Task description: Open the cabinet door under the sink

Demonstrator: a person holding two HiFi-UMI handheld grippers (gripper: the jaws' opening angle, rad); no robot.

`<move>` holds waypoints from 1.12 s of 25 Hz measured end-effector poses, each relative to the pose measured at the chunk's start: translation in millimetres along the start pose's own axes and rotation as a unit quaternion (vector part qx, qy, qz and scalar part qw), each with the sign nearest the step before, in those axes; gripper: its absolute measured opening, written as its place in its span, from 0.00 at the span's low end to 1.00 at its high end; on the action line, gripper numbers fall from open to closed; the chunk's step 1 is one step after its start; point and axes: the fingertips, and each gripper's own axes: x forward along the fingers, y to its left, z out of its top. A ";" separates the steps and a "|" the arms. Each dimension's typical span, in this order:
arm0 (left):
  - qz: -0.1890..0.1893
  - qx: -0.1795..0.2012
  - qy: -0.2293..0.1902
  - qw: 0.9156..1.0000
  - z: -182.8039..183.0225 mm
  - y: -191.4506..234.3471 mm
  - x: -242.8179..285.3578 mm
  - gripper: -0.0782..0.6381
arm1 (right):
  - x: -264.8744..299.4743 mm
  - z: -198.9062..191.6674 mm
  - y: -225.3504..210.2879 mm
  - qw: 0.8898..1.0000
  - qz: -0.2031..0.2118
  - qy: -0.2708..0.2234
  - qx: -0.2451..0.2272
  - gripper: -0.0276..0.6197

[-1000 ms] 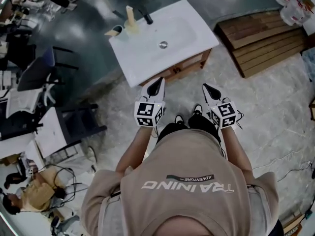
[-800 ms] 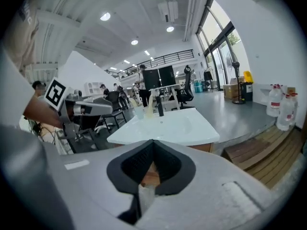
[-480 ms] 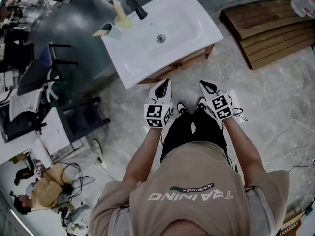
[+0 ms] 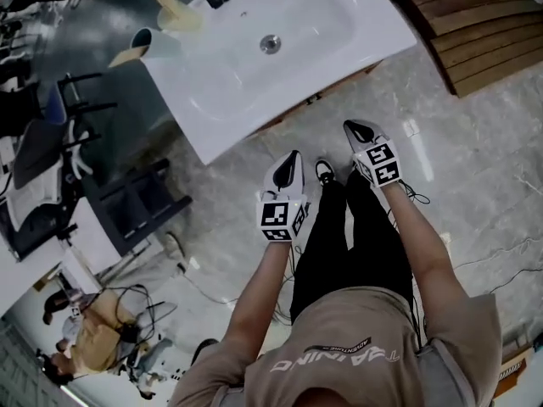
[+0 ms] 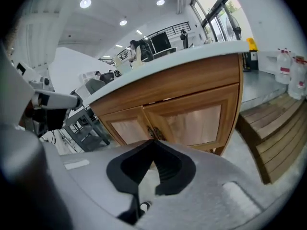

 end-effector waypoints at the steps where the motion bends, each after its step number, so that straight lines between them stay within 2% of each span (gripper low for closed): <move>1: 0.002 -0.005 0.005 1.000 -8.6 3.7 3.6 0.13 | 11.0 -3.1 -2.6 1.000 -0.001 -0.004 0.006 0.05; 5: -0.001 -0.013 0.019 1.000 -37.4 11.8 22.9 0.13 | 56.5 -12.1 -14.5 0.999 0.004 -0.023 0.045 0.08; 10: -0.016 -0.020 0.020 0.999 -54.6 6.4 43.3 0.13 | 91.6 -21.6 -33.0 0.994 0.010 -0.052 0.096 0.10; 13: -0.022 -0.019 0.022 0.999 -63.0 9.1 48.7 0.13 | 112.2 -27.7 -31.4 0.988 0.031 -0.058 0.142 0.19; 15: -0.023 -0.020 0.026 0.999 -69.0 14.6 49.5 0.13 | 125.3 -31.1 -29.0 0.980 0.043 -0.066 0.183 0.23; 18: -0.024 -0.022 0.033 0.999 -75.8 20.7 49.7 0.13 | 136.2 -30.9 -31.3 0.966 0.054 -0.088 0.236 0.24; 21: -0.023 -0.023 0.038 0.999 -79.8 25.8 50.8 0.13 | 143.8 -25.4 -27.7 0.952 0.092 -0.110 0.269 0.24; 25: -0.022 -0.025 0.043 0.999 -83.0 32.1 50.3 0.13 | 148.9 -21.3 -31.5 0.924 0.118 -0.148 0.332 0.24; 28: -0.022 -0.028 0.045 0.998 -86.1 34.9 51.7 0.13 | 152.6 -21.9 -33.7 0.906 0.133 -0.158 0.369 0.23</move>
